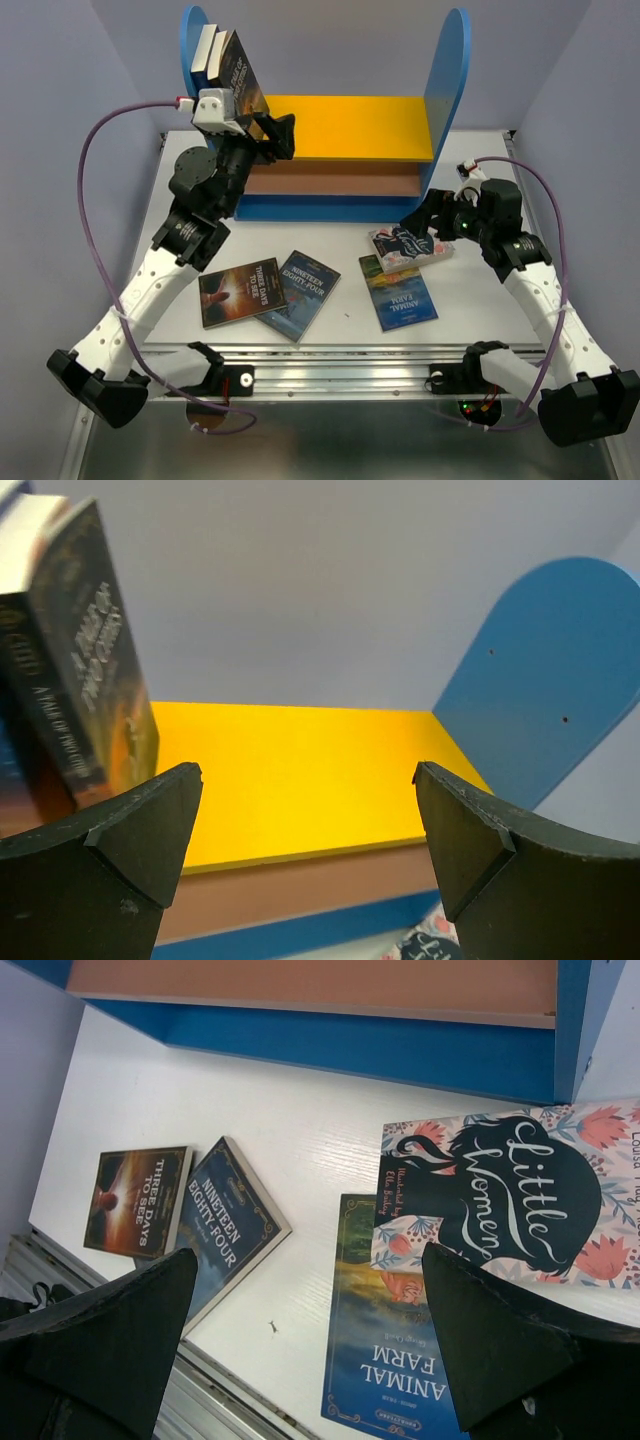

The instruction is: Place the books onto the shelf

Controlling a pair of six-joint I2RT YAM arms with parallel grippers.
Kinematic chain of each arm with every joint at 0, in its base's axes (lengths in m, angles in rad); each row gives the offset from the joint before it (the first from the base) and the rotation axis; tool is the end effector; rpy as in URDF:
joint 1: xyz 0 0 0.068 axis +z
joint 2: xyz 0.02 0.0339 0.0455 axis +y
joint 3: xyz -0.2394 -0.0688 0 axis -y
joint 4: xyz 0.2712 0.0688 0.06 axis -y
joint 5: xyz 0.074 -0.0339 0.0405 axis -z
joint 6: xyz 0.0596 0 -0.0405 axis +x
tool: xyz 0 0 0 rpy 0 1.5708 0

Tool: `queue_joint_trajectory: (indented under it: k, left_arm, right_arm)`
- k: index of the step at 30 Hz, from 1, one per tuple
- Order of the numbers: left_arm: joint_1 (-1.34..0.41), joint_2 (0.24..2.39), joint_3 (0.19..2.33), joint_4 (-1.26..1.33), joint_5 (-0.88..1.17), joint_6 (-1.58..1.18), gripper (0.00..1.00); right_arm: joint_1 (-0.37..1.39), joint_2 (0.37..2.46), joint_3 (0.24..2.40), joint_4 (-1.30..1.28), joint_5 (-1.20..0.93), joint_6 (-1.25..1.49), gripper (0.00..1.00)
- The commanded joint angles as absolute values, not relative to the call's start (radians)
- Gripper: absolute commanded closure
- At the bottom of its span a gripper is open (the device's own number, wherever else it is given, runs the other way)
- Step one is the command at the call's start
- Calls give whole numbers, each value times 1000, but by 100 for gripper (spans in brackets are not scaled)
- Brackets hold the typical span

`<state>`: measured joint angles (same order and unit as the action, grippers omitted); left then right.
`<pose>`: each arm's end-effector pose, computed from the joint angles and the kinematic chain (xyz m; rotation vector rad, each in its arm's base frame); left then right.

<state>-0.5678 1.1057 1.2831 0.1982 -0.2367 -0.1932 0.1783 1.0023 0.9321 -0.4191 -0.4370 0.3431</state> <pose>0.2535 -0.1451 0.4828 0.0175 1.2224 -0.5242 0.2699 0.0743 0.2959 -0.1052 2.0967 0.7685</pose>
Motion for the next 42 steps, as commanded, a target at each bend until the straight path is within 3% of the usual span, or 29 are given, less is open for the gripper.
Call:
queue_joint_trajectory:
  k: [1,8,22,42]
  left_arm:
    - [-571,1208,1386,89,-132,-204,1]
    - [-565,1460,1661,-67,-284,-175,1]
    - [-492,1664,1871,-199,-587,-94,1]
    - [-402,1727,1904,-169,-523,-77,1]
  right_arm:
    - [184,985,928,-400,-439,336,0]
    - [184,974,920,-400,-426,344,0]
    - [184,997,928,-403,-408,342,0]
    - [184,999,931,-410,-396,341,0]
